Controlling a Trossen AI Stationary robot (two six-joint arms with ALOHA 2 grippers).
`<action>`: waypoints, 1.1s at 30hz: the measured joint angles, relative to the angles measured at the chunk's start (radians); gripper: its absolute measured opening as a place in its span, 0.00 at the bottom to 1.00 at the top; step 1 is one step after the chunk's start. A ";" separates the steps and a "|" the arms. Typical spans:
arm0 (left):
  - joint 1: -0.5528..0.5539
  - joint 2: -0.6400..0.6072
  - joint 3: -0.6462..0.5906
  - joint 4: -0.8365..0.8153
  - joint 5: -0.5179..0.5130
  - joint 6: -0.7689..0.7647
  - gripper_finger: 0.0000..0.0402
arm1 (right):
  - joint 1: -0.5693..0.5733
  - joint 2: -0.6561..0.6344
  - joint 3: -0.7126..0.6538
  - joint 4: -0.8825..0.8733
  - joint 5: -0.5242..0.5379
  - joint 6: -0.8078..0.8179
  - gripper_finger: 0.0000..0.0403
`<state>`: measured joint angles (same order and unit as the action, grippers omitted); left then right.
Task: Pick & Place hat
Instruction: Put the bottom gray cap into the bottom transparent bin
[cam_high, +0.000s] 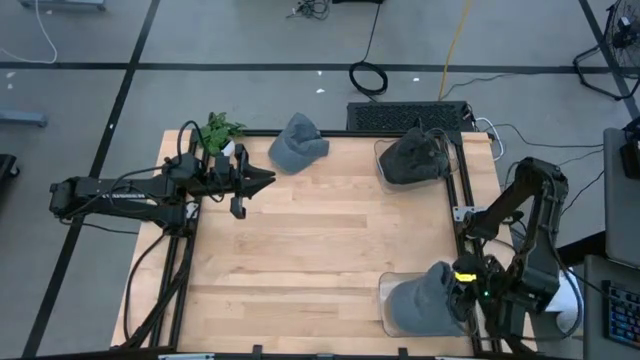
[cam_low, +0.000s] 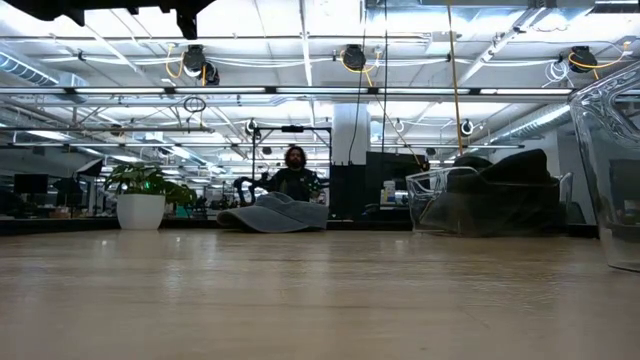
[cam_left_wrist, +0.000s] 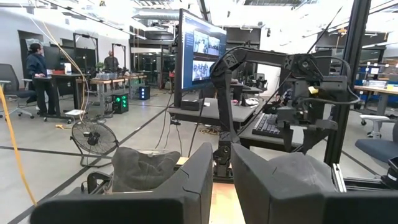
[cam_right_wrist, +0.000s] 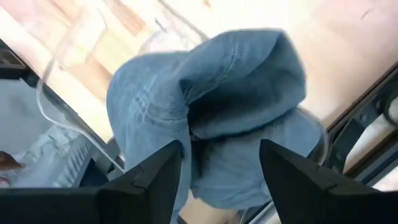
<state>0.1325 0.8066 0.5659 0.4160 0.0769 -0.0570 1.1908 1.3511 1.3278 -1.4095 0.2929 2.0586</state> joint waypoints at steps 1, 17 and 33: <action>0.000 0.000 0.000 0.000 0.000 0.000 0.17 | 0.000 -0.011 0.000 -0.012 0.011 0.001 0.51; 0.000 0.000 0.000 0.000 0.000 0.000 0.17 | 0.000 -0.097 0.000 0.052 0.534 -0.183 0.51; 0.000 0.000 0.000 0.000 0.000 0.000 0.17 | -0.164 0.090 0.000 0.873 0.368 -1.475 0.01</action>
<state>0.1322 0.8070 0.5659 0.4160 0.0769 -0.0570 1.0264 1.4409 1.3277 -0.5365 0.6613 0.5836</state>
